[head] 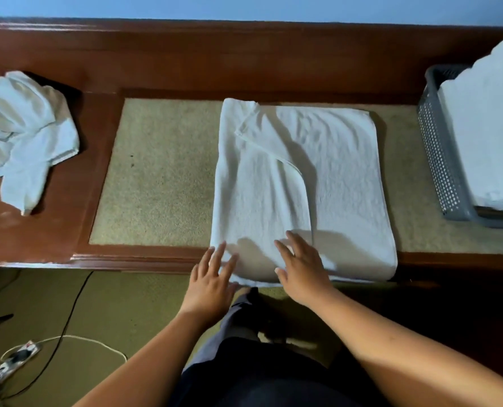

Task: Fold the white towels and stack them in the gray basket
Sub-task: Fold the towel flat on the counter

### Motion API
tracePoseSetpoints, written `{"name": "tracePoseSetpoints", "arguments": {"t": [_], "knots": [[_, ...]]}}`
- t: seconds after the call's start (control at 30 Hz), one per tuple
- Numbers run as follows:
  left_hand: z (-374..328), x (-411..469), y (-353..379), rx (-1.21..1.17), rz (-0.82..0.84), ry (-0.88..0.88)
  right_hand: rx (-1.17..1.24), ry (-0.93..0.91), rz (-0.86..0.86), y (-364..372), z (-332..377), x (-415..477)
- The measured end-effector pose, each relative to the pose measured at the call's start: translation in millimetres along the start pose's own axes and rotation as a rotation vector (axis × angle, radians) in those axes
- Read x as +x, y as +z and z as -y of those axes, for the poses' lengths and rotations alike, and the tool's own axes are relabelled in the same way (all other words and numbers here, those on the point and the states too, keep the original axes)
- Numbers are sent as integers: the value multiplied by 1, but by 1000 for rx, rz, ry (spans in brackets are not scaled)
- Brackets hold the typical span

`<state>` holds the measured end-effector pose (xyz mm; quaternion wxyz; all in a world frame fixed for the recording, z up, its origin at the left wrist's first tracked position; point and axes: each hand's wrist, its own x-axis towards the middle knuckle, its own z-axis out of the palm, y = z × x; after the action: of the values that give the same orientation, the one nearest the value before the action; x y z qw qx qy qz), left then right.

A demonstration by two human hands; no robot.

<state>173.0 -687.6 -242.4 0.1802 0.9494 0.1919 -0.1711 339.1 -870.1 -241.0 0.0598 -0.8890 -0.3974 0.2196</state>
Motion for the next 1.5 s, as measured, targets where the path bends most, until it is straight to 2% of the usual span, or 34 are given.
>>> {"name": "tracePoseSetpoints", "arguments": {"t": [0.2,0.3,0.43,0.57,0.8,0.93,1.07,1.17,1.37,1.5], "knots": [[31,65,-17,205,117,141,-41,93,190,-21,2,80],[40,97,-32,272,102,173,10,181,254,-31,-5,118],[43,156,-53,209,133,111,35,230,154,-45,-18,164],[42,233,-89,149,103,62,18,321,141,-66,-34,219],[61,372,-147,190,95,7,2,367,84,-106,-79,311],[65,412,-159,202,60,29,36,406,24,-117,-95,349],[55,407,-154,216,26,8,41,414,15,-117,-97,350],[47,372,-138,239,42,64,64,415,-11,-108,-91,323],[30,257,-77,196,79,180,122,375,-23,-67,-81,211],[17,188,-43,180,77,191,133,327,52,-43,-83,132]]}}
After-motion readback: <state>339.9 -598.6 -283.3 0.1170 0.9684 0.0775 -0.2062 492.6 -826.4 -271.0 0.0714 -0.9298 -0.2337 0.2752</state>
